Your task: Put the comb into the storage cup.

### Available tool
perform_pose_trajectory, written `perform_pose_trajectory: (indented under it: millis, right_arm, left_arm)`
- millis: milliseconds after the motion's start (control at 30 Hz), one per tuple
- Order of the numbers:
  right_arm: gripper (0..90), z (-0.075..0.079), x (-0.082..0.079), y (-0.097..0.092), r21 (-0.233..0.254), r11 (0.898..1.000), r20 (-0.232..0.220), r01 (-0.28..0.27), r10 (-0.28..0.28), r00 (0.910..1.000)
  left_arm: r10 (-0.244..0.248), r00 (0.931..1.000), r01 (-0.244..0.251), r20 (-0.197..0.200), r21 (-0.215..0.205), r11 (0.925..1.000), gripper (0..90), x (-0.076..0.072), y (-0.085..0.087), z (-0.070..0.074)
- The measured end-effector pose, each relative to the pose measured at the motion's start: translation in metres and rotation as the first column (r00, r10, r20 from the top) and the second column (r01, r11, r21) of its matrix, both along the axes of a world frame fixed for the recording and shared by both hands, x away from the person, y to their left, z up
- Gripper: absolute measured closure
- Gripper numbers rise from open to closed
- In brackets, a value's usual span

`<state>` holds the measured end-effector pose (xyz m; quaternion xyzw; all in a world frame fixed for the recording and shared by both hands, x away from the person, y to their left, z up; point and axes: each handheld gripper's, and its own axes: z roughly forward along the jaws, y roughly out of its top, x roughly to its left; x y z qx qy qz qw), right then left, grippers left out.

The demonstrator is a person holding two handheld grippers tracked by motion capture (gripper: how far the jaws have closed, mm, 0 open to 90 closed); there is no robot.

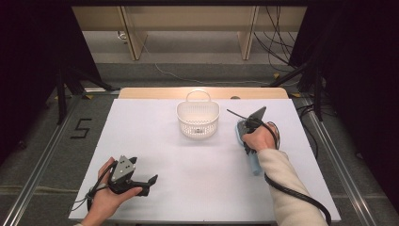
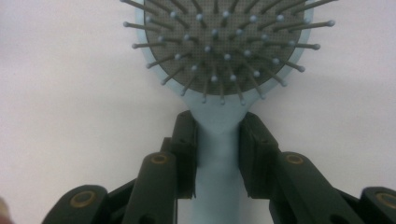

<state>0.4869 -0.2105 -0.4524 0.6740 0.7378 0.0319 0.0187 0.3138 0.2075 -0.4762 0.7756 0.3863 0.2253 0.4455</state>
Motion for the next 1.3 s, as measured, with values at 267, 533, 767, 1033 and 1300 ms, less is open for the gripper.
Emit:
perform_pose_trajectory:
  millis: [267,533,767,1033,1300]
  right_arm:
    - [70.4,0.001,0.000,-0.003,0.018,1.000,-0.001,-0.002,0.002,1.0000]
    - [70.4,0.001,-0.003,-0.006,0.029,0.999,0.021,-0.024,0.023,0.9995]
    - [70.4,0.006,-0.005,-0.010,0.039,0.999,0.053,-0.031,0.029,0.9982]
    - [70.4,0.015,-0.008,-0.011,0.058,0.997,0.103,-0.050,0.044,0.9937]
    - [70.4,0.021,-0.012,-0.011,0.066,0.994,0.165,-0.092,0.080,0.9830]
  left_arm:
    - [0.002,1.0000,-0.002,-0.002,-0.003,1.0000,1.0,0.000,0.000,0.000]
    - [0.003,1.0000,-0.003,-0.001,0.000,1.0000,1.0,0.000,0.000,-0.001]
    - [0.002,1.0000,-0.002,-0.002,0.001,1.0000,1.1,0.000,0.000,-0.001]
    - [0.002,1.0000,-0.002,-0.001,0.003,1.0000,1.1,0.000,0.000,-0.001]
    - [0.004,1.0000,-0.004,-0.003,0.004,1.0000,1.1,0.000,0.000,-0.001]
